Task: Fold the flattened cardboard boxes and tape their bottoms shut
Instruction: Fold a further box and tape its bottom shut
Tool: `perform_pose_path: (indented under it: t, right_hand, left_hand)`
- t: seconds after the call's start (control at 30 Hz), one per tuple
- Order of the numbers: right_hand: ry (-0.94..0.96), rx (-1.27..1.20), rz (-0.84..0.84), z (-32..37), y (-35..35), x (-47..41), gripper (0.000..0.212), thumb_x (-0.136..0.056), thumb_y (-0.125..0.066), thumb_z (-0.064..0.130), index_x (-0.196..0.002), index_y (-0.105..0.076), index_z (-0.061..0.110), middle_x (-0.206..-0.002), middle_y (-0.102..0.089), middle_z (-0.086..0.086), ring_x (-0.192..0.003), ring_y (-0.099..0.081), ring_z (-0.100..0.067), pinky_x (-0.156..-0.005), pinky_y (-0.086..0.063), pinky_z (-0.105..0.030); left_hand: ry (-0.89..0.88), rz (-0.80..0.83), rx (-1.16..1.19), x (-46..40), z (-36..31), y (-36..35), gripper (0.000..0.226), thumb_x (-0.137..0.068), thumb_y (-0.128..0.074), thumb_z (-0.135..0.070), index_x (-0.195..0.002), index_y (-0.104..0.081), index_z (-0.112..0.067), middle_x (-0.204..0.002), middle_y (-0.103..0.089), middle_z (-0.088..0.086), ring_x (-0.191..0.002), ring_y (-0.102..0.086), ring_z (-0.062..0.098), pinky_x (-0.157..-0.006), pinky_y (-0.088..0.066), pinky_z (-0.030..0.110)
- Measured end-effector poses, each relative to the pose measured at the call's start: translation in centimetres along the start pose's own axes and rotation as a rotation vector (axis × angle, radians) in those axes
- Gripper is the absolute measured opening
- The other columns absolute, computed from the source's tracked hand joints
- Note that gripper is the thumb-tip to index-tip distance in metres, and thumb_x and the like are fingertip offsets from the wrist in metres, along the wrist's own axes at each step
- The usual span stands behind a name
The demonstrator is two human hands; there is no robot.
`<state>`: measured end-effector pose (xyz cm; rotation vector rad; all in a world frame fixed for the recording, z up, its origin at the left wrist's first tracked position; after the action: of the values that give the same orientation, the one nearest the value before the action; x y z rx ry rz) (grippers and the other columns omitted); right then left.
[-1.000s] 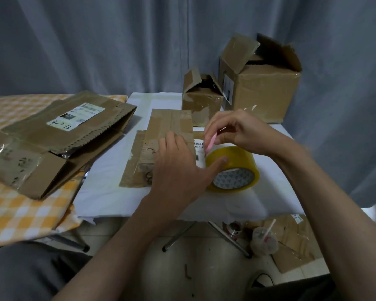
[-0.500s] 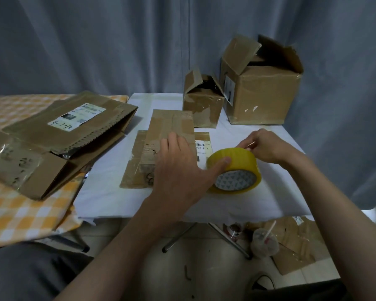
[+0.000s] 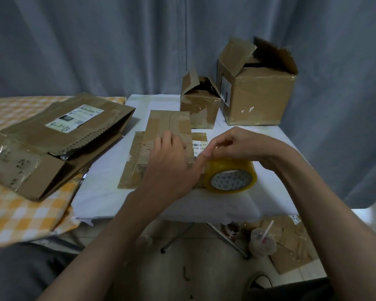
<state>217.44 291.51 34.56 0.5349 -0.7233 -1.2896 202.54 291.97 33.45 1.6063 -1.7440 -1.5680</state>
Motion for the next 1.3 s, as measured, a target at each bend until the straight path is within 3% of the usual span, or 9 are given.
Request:
perform_pose_path:
  t: [0.13, 0.43, 0.53, 0.7, 0.8, 1.03, 1.13, 1.23, 1.3]
  right_hand:
    - [0.019, 0.025, -0.021, 0.9, -0.2, -0.2, 0.012, -0.092, -0.068, 0.028, -0.092, -0.080, 0.027, -0.093, -0.067, 0.002, -0.088, -0.059, -0.012, -0.074, -0.050, -0.022]
    - [-0.034, 0.028, -0.015, 0.6, -0.4, -0.4, 0.013, -0.092, -0.067, 0.027, -0.082, -0.074, 0.028, -0.106, -0.068, 0.000, -0.101, -0.061, -0.017, -0.089, -0.053, -0.034]
    - [-0.028, 0.027, -0.028, 0.8, -0.5, -0.3, 0.012, -0.093, -0.066, 0.024, -0.084, -0.073, 0.026, -0.097, -0.068, 0.008, -0.093, -0.060, -0.011, -0.082, -0.051, -0.026]
    - [-0.107, -0.007, -0.240, -1.7, 2.4, 1.4, 0.014, -0.095, -0.061, 0.017, -0.090, -0.074, 0.021, -0.089, -0.062, 0.014, -0.082, -0.054, -0.005, -0.066, -0.041, -0.017]
    - [-0.092, -0.239, -0.419, -3.5, 3.9, 3.1, 0.018, -0.093, -0.062, 0.012, -0.081, -0.071, 0.022, -0.094, -0.066, 0.003, -0.085, -0.055, -0.010, -0.069, -0.042, -0.022]
    - [0.041, -0.554, -0.411, -2.7, 3.0, 4.4, 0.016, -0.092, -0.062, 0.005, -0.093, -0.071, 0.018, -0.093, -0.059, -0.005, -0.081, -0.049, -0.025, -0.074, -0.035, -0.042]
    - [0.077, -0.516, -0.394, -2.0, 2.4, 4.6, 0.013, -0.092, -0.066, 0.009, -0.093, -0.073, 0.020, -0.095, -0.063, -0.002, -0.084, -0.056, -0.019, -0.075, -0.043, -0.042]
    - [0.130, -0.470, -0.408, -1.7, 2.0, 4.5, 0.010, -0.089, -0.070, 0.010, -0.093, -0.075, 0.018, -0.101, -0.067, -0.007, -0.090, -0.061, -0.008, -0.081, -0.046, -0.030]
    - [0.150, -0.473, -0.405, -1.5, 1.7, 4.5, 0.010, -0.088, -0.072, 0.009, -0.094, -0.076, 0.015, -0.104, -0.068, -0.010, -0.085, -0.062, -0.004, -0.077, -0.048, -0.021]
  left_hand:
    - [0.024, -0.022, 0.008, 0.2, 0.6, -0.2, 0.039, -0.099, -0.033, -0.042, -0.104, -0.053, -0.009, -0.106, -0.047, 0.007, -0.094, -0.040, 0.019, -0.081, -0.038, 0.032]
    - [0.062, -0.018, -0.091, 0.4, 0.1, -0.4, 0.051, -0.099, -0.043, -0.051, -0.121, -0.052, -0.007, -0.121, -0.048, 0.011, -0.106, -0.043, 0.023, -0.089, -0.043, 0.037]
    - [0.052, -0.045, -0.144, 0.5, 0.0, -0.6, 0.047, -0.099, -0.043, -0.050, -0.118, -0.053, -0.007, -0.118, -0.049, 0.012, -0.101, -0.044, 0.023, -0.085, -0.043, 0.036]
    - [-0.029, -0.136, -0.205, 0.8, -0.7, -0.6, 0.030, -0.092, -0.044, -0.039, -0.093, -0.050, -0.010, -0.094, -0.049, 0.011, -0.080, -0.042, 0.022, -0.065, -0.043, 0.036]
    - [-0.054, -0.123, -0.213, 0.6, -0.8, -0.6, 0.033, -0.095, -0.047, -0.042, -0.094, -0.051, -0.009, -0.095, -0.049, 0.011, -0.082, -0.042, 0.024, -0.069, -0.043, 0.039]
    - [-0.083, -0.071, 0.114, -1.5, -1.5, 1.8, 0.062, -0.085, -0.035, -0.067, -0.113, -0.069, -0.023, -0.108, -0.057, -0.002, -0.105, -0.045, 0.023, -0.087, -0.038, 0.040]
    - [-0.143, -0.016, 0.273, -1.7, -2.8, 1.5, 0.046, -0.084, -0.046, -0.063, -0.109, -0.073, -0.034, -0.091, -0.054, -0.021, -0.097, -0.049, 0.015, -0.086, -0.040, 0.039]
    - [-0.133, -0.036, 0.452, -1.7, -3.1, 1.5, 0.020, -0.081, -0.065, -0.048, -0.091, -0.076, -0.035, -0.084, -0.064, -0.019, -0.085, -0.059, 0.003, -0.083, -0.048, 0.042]
    - [-0.109, -0.049, 0.488, -1.7, -3.1, 1.6, 0.002, -0.080, -0.075, -0.031, -0.082, -0.077, -0.031, -0.080, -0.069, -0.015, -0.077, -0.062, 0.002, -0.076, -0.052, 0.035]
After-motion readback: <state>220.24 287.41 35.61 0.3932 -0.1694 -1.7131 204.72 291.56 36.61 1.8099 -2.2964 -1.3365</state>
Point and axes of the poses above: each hand's wrist, its own x-axis away from the middle knuckle, its own y-axis out of the back of the hand, z = x × y, the point moved 8 cm from there along -x, towards the middle knuckle
